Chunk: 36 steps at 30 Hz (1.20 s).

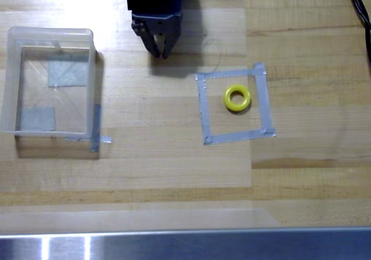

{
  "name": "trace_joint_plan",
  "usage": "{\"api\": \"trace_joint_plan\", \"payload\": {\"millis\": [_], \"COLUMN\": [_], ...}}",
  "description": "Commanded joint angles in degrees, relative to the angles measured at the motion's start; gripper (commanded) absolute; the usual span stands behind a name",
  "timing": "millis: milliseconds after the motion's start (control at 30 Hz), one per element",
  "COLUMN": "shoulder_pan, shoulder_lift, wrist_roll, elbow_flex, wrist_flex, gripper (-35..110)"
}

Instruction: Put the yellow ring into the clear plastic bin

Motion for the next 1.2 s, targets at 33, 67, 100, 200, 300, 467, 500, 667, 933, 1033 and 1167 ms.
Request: {"api": "trace_joint_plan", "payload": {"millis": [33, 67, 100, 200, 300, 467, 500, 667, 933, 1033, 1167], "shoulder_pan": [-0.62, -0.62, -0.62, -0.62, -0.62, -0.62, -0.62, -0.70, -2.64, -2.81, -5.10], "shoulder_lift": [0.70, 0.70, 0.70, 0.70, 0.70, 0.70, 0.70, 0.70, 0.53, 0.18, -7.03], "wrist_roll": [0.26, 0.26, 0.26, 0.53, 0.35, 0.35, 0.44, 0.44, 0.53, 0.53, 0.53], "elbow_flex": [-0.62, -0.62, -0.62, -0.62, -0.62, -0.62, -0.53, -0.53, -4.39, -9.58, -17.49], "wrist_flex": [0.44, 0.44, 0.44, 0.44, 0.44, 0.44, 0.44, 0.44, 4.83, 7.38, 8.61], "gripper": [3, 3, 3, 3, 3, 3, 3, 3, 3, 3, 3]}}
